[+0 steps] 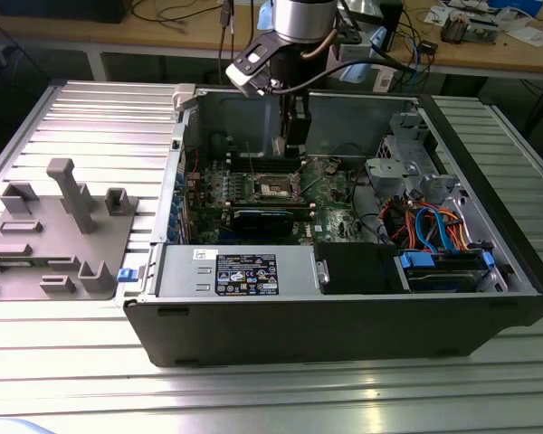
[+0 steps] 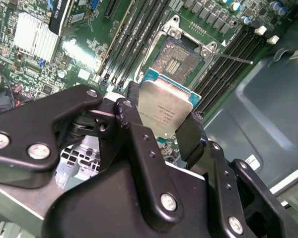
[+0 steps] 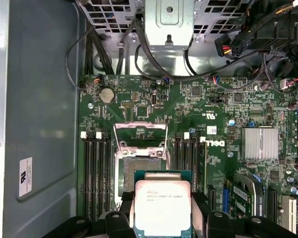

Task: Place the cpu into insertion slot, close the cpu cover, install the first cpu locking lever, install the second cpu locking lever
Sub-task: 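Place the cpu into insertion slot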

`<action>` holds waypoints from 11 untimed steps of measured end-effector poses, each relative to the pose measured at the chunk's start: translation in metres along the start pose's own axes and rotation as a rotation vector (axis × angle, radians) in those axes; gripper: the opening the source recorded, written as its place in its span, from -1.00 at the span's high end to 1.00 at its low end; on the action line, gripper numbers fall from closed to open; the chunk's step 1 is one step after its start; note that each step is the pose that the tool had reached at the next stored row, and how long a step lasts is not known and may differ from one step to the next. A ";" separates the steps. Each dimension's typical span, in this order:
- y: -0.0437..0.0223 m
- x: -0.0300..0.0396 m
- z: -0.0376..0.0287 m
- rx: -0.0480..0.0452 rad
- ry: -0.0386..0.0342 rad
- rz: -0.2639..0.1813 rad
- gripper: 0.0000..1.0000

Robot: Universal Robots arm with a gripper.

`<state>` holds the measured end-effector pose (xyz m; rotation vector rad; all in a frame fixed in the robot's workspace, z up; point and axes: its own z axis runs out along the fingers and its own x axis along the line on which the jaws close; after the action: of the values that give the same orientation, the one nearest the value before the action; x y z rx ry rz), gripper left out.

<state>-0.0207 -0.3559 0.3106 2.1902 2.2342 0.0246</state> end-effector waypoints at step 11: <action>-0.0001 0.0000 0.0047 -0.0001 0.0001 0.000 -0.08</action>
<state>-0.0207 -0.3559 0.3059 2.1902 2.2342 0.0248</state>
